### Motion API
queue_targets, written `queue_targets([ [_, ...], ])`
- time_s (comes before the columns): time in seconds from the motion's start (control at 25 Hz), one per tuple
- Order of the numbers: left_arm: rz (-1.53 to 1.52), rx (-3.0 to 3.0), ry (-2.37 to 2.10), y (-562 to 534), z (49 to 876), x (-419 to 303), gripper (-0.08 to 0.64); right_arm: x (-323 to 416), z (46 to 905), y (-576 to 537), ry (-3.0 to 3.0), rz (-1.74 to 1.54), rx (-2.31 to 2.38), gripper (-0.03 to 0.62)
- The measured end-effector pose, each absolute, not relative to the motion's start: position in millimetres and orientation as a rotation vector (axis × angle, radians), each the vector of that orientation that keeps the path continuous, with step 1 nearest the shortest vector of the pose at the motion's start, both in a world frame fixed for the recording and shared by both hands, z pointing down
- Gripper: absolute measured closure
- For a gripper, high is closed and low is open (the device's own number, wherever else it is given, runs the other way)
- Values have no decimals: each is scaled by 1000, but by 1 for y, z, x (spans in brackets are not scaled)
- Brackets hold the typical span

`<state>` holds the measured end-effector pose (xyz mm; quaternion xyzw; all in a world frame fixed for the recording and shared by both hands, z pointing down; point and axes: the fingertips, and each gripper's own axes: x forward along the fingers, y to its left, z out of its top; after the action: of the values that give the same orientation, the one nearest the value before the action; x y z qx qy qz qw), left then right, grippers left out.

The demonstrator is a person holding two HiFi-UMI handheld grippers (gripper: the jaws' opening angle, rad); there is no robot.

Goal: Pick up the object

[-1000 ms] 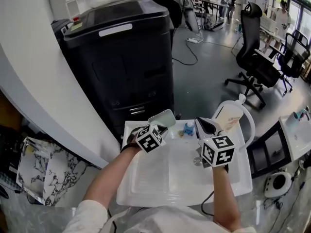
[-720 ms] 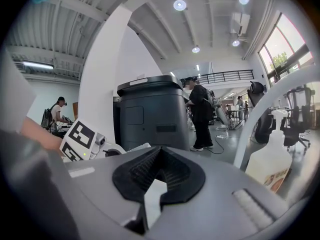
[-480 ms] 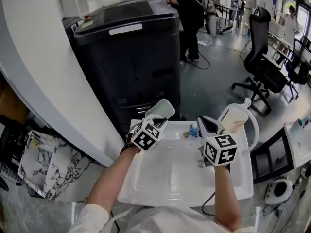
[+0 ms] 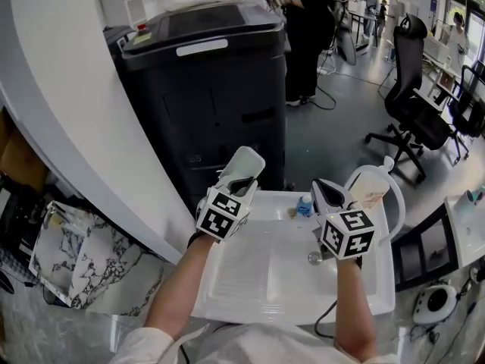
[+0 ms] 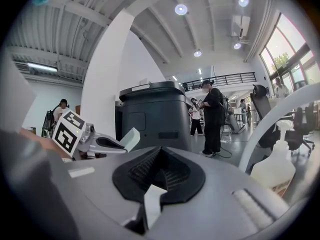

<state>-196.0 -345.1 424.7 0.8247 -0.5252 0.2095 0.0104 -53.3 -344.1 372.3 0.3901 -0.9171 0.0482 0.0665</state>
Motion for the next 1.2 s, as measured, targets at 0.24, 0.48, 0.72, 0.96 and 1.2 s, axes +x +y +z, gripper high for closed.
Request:
queue_targets([
  [0.24,547,2532,-1735,-336,406,-211,549,-52,366,-343,-2773,134,1181,594],
  [0.48,436,2483,-1792,-322,397,-221,549,-49,359,-340,-2783,121,1200,594],
  [0.72,328,2429,-1870,-307,389,-235,549,-48,353,-336,-2795,113,1209,594],
  [0.96,256,2374,-1941,-294,385,-249,549,-47,352,-331,-2804,110,1215,594],
  [1.2,277,2373,-1979,-290,383,-254,549,-48,354,-328,-2799,96,1223,594],
])
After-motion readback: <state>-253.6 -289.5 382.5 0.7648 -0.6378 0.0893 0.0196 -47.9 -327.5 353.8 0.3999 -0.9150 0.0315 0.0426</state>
